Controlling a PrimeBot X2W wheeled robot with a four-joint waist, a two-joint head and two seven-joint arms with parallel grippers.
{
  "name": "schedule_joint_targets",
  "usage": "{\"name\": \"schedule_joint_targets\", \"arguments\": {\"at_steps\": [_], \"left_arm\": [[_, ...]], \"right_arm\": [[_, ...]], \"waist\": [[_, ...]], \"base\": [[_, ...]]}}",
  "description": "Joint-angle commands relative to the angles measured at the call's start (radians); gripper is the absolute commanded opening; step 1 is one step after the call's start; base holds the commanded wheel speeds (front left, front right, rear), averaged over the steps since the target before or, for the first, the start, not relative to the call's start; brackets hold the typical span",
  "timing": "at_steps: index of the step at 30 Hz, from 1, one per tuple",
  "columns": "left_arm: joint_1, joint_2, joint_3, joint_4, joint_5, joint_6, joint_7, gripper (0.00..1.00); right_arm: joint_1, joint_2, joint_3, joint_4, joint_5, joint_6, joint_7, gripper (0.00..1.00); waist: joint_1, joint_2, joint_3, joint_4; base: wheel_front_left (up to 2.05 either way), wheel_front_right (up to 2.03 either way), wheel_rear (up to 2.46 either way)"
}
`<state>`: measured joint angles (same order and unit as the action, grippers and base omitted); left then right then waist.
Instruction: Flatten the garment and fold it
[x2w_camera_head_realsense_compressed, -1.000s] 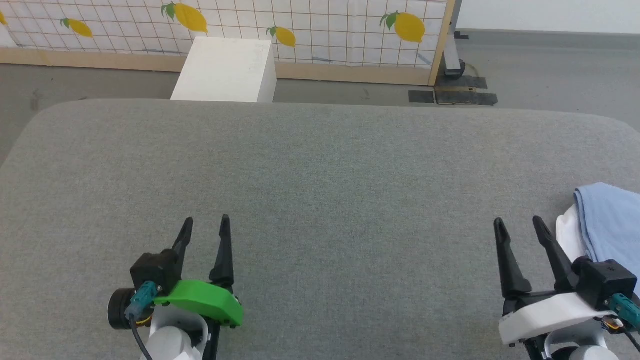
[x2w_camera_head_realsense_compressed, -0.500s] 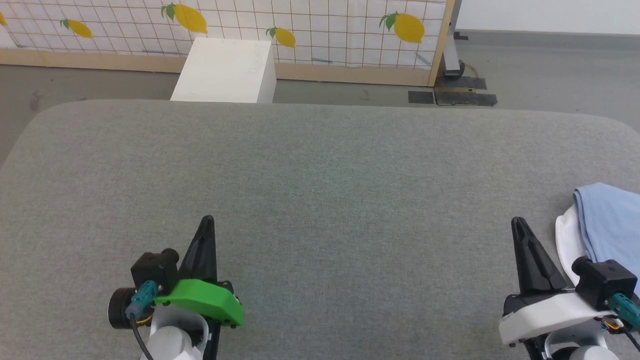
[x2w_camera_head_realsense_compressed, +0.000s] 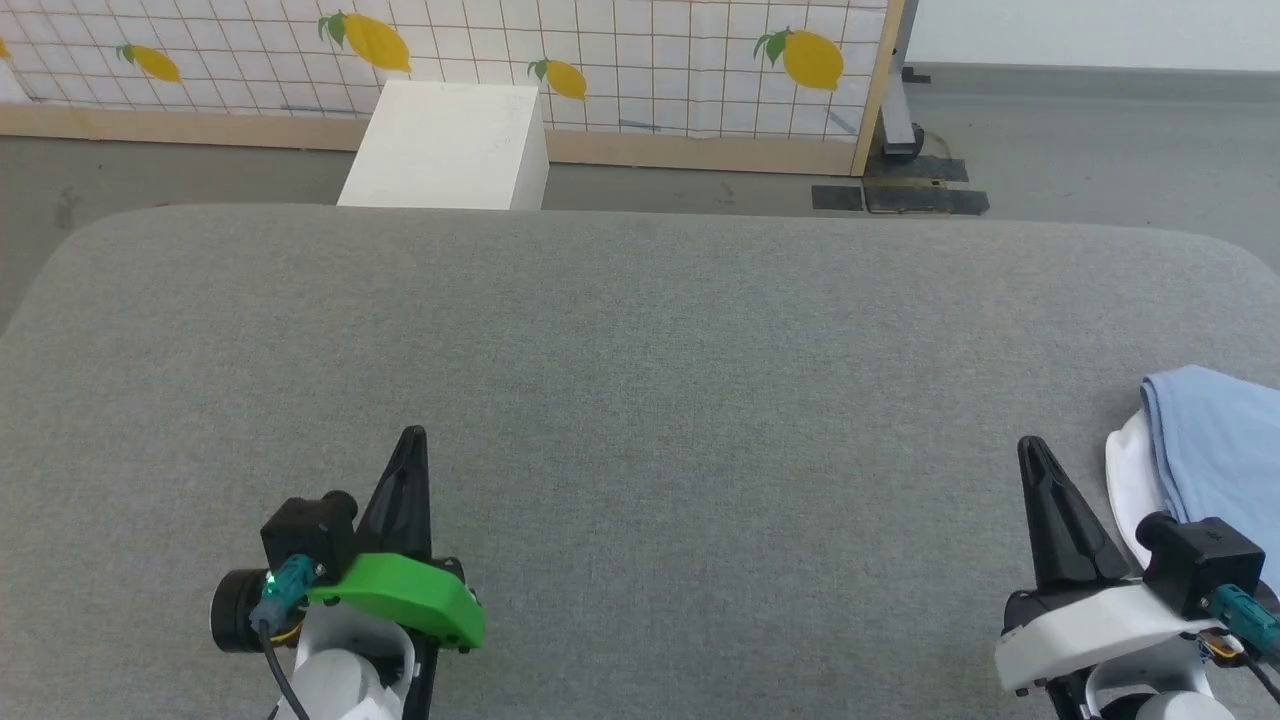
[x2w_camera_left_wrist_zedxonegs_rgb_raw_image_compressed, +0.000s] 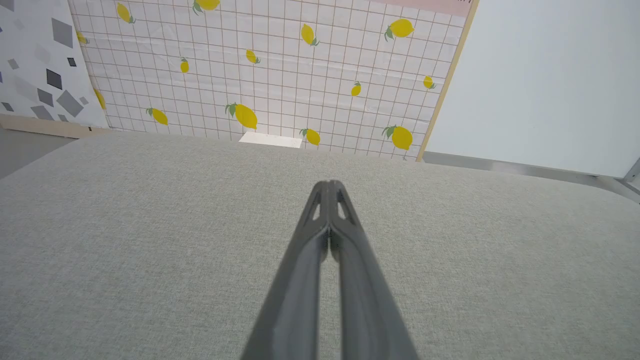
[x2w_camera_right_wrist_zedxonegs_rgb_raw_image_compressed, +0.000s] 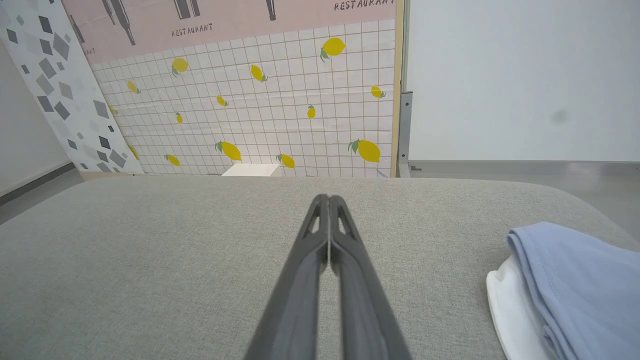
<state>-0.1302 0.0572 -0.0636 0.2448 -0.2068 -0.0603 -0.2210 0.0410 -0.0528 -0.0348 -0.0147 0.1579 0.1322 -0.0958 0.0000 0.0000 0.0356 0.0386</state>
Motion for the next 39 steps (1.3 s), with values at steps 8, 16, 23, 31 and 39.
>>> {"name": "schedule_joint_targets", "arguments": {"at_steps": [8,16,23,31,39], "left_arm": [[0.025,-0.001,0.008,-0.025,0.026,0.012,0.019,0.00],[0.033,-0.002,0.013,-0.043,0.041,0.016,0.036,0.00],[0.041,-0.002,0.017,-0.058,0.053,0.019,0.050,0.00],[0.049,-0.003,0.021,-0.076,0.068,0.023,0.066,0.00],[0.058,-0.003,0.025,-0.093,0.082,0.027,0.082,0.00]], "right_arm": [[-0.009,0.001,0.005,0.003,-0.019,0.000,0.009,0.00],[-0.011,0.001,0.007,0.004,-0.030,0.000,0.016,0.00],[-0.014,0.001,0.009,0.005,-0.040,-0.001,0.022,0.00],[-0.016,0.001,0.012,0.006,-0.051,-0.001,0.029,0.00],[-0.019,0.001,0.014,0.007,-0.062,-0.001,0.036,0.00]], "waist": [[0.0000,0.0000,-0.003,-0.003],[0.0000,0.0000,-0.005,-0.006],[0.0000,0.0000,-0.008,-0.008],[0.0000,0.0000,-0.010,-0.011],[0.0000,0.0000,-0.013,-0.014]], "base": [[0.00,0.00,0.00],[0.00,0.00,0.00],[0.00,0.00,0.00],[0.00,0.00,0.00],[0.00,0.00,0.00]]}}
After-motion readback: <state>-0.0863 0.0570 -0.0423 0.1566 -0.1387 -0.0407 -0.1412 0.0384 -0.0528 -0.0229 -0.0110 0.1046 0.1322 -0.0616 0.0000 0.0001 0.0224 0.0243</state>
